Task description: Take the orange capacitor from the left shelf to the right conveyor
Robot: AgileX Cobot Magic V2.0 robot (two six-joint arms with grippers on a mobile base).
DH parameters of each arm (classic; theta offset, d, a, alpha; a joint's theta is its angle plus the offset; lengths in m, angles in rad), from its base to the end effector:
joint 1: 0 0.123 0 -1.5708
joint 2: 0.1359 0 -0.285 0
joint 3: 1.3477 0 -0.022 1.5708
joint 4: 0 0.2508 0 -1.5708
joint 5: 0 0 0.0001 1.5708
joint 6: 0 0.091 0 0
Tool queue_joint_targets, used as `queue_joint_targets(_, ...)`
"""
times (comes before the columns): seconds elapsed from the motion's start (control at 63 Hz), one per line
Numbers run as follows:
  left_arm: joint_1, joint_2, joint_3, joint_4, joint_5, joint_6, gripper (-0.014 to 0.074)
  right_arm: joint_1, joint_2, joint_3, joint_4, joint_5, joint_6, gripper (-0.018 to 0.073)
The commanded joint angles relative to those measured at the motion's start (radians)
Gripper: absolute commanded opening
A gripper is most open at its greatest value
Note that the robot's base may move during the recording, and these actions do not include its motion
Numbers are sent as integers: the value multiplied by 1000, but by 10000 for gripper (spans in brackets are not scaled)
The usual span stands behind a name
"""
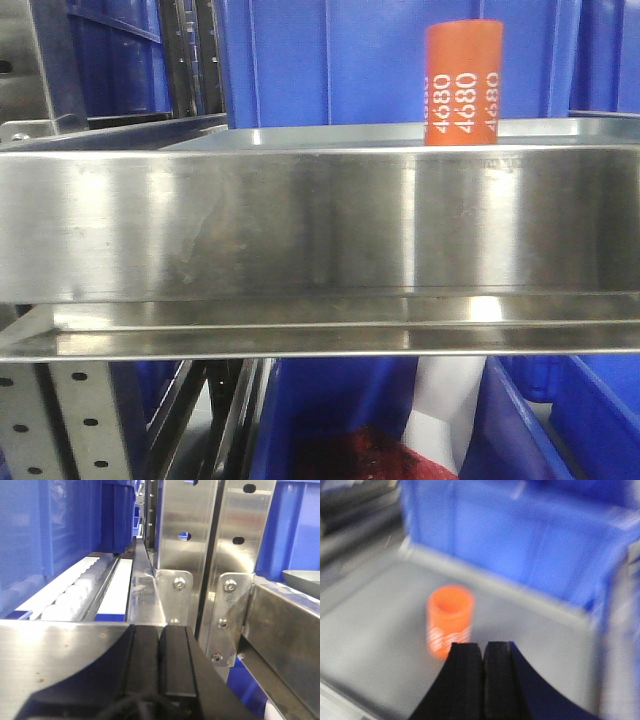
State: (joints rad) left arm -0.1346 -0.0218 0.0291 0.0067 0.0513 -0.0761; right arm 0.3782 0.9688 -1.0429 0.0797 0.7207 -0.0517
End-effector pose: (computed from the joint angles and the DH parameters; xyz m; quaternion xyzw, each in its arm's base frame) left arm 0.0556 -0.0075 0.1999 0.0226 0.6966 -0.0729 0.7134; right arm 0.1776 0.0757 0.3914 -0.1733 0.8569 0.1157 0.4715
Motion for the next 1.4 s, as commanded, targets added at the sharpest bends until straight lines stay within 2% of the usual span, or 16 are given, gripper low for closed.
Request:
queue_joint_targets(0.0,-3,-5,-4,-7,-89,-6,-105,3,39,-40,20,-88,28,111)
queue_joint_targets(0.032,-3,-5,-4,-7,-89,-6,-105,3,51,-40,26,-98,28,158)
queue_joint_targets(0.079,-3,-5,-4,-7,-89,-6,-105,3,69,-40,44,-115,28,282)
queue_joint_targets(0.159,-3,-5,-4,-7,-89,-6,-105,3,95,-40,79,-136,28,571)
queue_joint_targets(0.19,-3,-5,-4,-7,-89,-6,-105,3,108,-40,95,-139,28,657)
queue_joint_targets(0.365,-3,-5,-4,-7,-89,-6,-105,6,164,-40,148,-134,27,627)
queue_joint_targets(0.698,-3,-5,-4,-7,-89,-6,-105,14,221,-40,148,-142,-11,627)
queue_joint_targets(0.952,-3,-5,-4,-7,-89,-6,-105,14,302,-40,141,-213,-21,627)
queue_joint_targets(1.381,-3,-5,-4,-7,-89,-6,-105,16,377,-40,149,-217,-21,623)
